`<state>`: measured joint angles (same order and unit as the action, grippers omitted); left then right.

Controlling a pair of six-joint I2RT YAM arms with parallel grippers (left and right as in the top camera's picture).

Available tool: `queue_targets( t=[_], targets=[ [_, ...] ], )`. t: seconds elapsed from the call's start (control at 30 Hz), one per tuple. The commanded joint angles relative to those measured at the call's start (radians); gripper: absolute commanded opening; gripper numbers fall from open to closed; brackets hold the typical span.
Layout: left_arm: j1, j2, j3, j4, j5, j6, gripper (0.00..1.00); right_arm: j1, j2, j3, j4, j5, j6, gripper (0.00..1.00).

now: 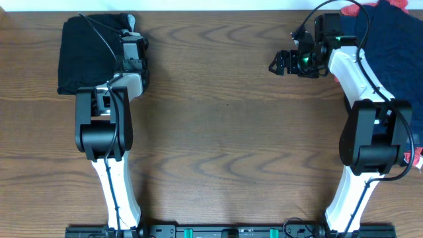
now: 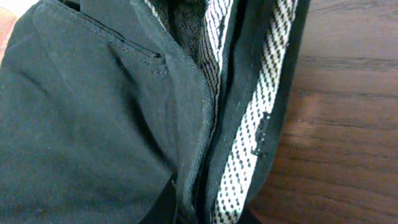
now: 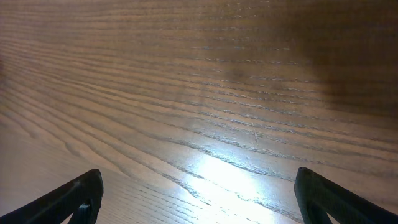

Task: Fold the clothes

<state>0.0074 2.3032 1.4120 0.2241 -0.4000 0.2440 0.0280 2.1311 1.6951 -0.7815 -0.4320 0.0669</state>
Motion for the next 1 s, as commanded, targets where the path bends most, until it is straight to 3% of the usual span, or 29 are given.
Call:
queue_targets(
  t=[0.0,0.13,0.2,0.47,0.77,0.97],
  targets=[
    [-0.025,0.085,-0.050,-0.054,0.077,-0.001,0.08,0.011,0.003,0.016,0.000,0.004,-0.012,0.96],
    [-0.025,0.073,-0.050,-0.056,0.072,-0.002,0.80,0.011,0.003,0.016,0.004,0.006,-0.013,0.96],
    [-0.028,0.046,-0.050,-0.066,0.072,-0.002,0.98,0.012,0.003,0.016,0.008,0.006,-0.013,0.98],
    [-0.079,-0.201,-0.050,-0.169,0.073,-0.019,0.98,0.013,0.003,0.017,0.032,0.005,-0.013,0.99],
    [-0.184,-0.558,-0.050,-0.585,0.074,-0.319,0.98,0.011,-0.102,0.096,-0.076,0.031,-0.089,0.99],
    [-0.288,-0.758,-0.050,-0.801,0.077,-0.407,0.98,0.013,-0.311,0.124,-0.177,0.235,-0.119,0.99]
  ],
)
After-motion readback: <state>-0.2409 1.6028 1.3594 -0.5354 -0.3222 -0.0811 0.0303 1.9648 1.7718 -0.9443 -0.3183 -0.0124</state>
